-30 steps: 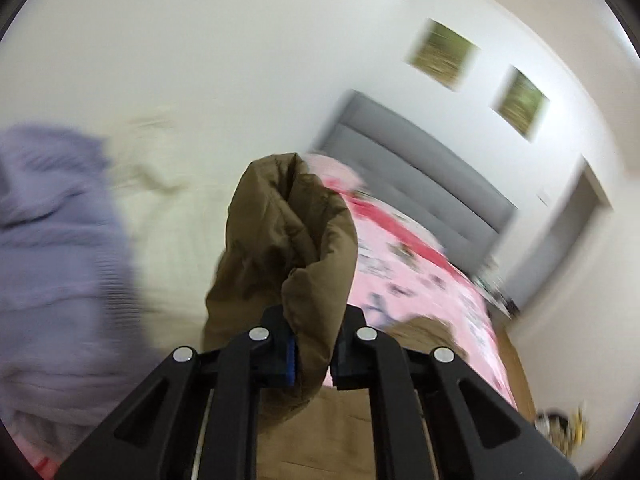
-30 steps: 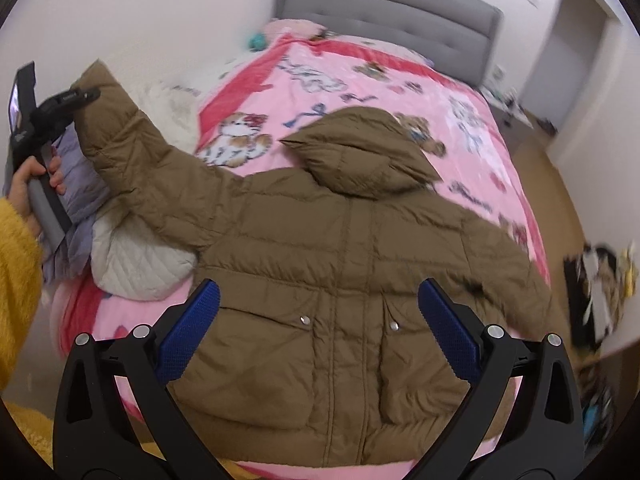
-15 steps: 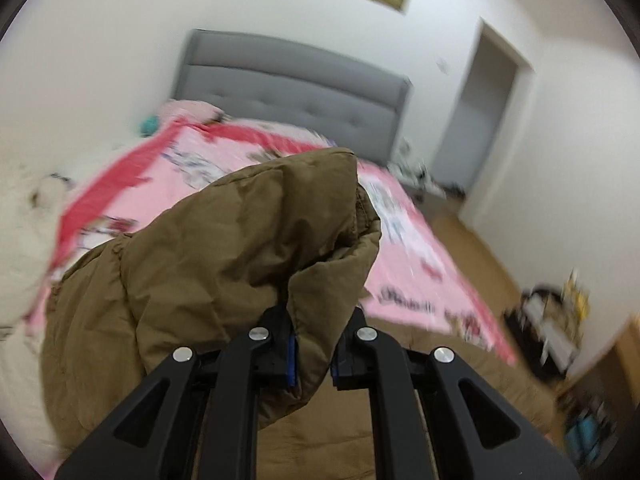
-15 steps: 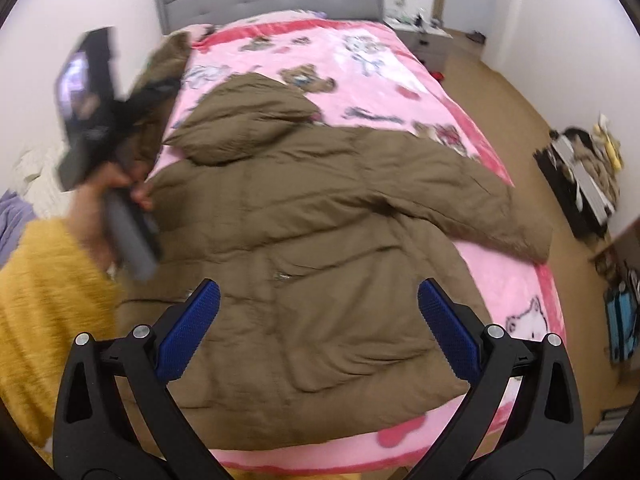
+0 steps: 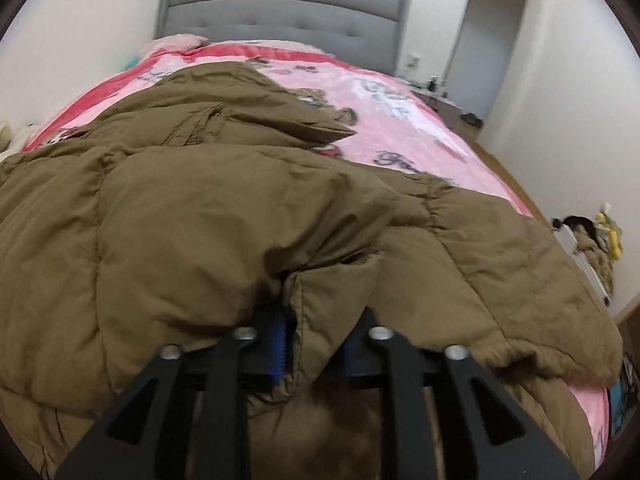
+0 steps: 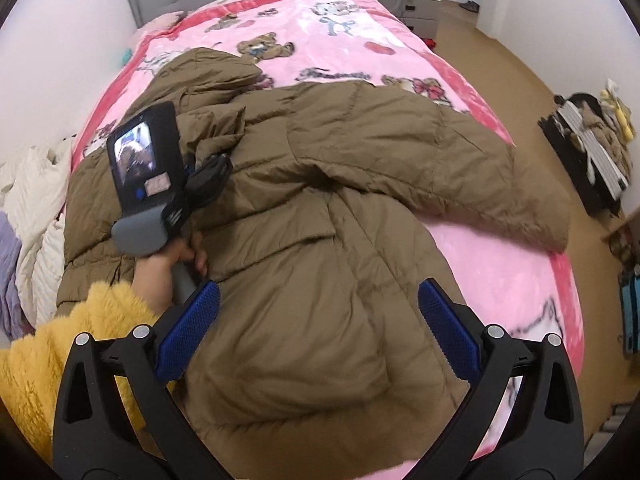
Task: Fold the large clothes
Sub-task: 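Fold the held sleeve across the jacket body with the left tool, release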
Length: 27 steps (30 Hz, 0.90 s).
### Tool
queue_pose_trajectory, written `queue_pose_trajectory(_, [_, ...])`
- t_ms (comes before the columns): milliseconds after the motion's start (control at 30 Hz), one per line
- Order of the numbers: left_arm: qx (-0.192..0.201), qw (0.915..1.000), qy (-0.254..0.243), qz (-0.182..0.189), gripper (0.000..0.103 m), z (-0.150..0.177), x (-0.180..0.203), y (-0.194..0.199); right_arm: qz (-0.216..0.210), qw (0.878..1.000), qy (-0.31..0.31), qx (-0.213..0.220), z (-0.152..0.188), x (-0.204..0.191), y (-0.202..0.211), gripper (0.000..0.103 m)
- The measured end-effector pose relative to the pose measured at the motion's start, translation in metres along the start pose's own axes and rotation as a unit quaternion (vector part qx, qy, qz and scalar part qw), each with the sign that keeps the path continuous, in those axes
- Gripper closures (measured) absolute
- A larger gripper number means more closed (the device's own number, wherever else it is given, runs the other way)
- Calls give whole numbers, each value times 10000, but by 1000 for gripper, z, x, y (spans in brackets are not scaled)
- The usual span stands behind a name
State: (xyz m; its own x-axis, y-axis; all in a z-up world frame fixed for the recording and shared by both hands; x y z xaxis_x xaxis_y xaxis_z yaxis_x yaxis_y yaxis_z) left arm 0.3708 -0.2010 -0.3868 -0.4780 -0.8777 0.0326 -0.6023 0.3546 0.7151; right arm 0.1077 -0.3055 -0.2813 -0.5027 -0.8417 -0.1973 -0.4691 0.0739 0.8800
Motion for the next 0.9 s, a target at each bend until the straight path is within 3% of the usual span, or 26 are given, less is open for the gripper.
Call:
queue_pose_trajectory(33, [7,9998,-122,173,50,2,5,3,-58,10000,33,37,-4,-1,0,8])
queue_pose_trajectory(133, [223,9958,-769,451,25,4,8,43,-470,9983,163,315,-27,-14,2,8])
queue_pose_trajectory(200, [369,9906,-1134,671,16,9,3,72,-827,9954,230,435,-44,-25,1,8])
queue_pose_trajectory(267, [403,9848,-1541,699,16,18,-7,103,-1128,9920,380,426,-63,-42,-8,8])
queue_pose_trajectory(367, [367,9717,-2329,139,15,36,-45,138,-1629,9828,822,276,-84,-74,-36,8])
queue_pose_trajectory(467, [-128,9591,-2809,-340,15,52,-95,143,-1866,9702,1543,-105,-94,-118,-81,9])
queue_pose_trajectory(600, [-855,9475,-3022,-600,15,74,-169,137,-1666,9629,2068,-485,-88,-159,-136,35])
queue_pose_trajectory(667, [-1178,9497,-2867,-459,15,80,-194,132,-1525,9659,1945,-776,-85,-165,-161,35])
queue_pose_trajectory(767, [-1391,9436,-2955,-535,23,87,-210,118,-1352,9699,1871,-780,-80,-168,-175,35])
queue_pose_trajectory(800, [-1511,9402,-3000,-566,35,90,-214,112,-1308,9706,1867,-773,-78,-168,-177,39])
queue_pose_trajectory(833, [-1582,9387,-3009,-571,52,92,-216,106,-1302,9705,1869,-789,-75,-167,-180,62])
queue_pose_trajectory(900, [-1598,9443,-2808,-622,74,91,-225,98,-1326,9689,1924,-815,-70,-165,-180,80])
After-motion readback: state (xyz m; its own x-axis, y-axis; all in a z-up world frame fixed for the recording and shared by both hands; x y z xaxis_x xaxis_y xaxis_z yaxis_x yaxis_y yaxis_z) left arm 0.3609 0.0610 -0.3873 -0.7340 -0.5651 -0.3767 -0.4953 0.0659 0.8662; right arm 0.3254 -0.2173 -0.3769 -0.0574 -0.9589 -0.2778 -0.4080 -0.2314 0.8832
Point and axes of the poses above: each gripper's, at about its wrist camera, not at the fingertips, and y roughly against the way its jaws point, x to its right, z to its underside, the point moved 5 cm from there along -y, roughly the way its jaws point, and after that the axes turned 12 degrees about -y, right-handed, at the moved point
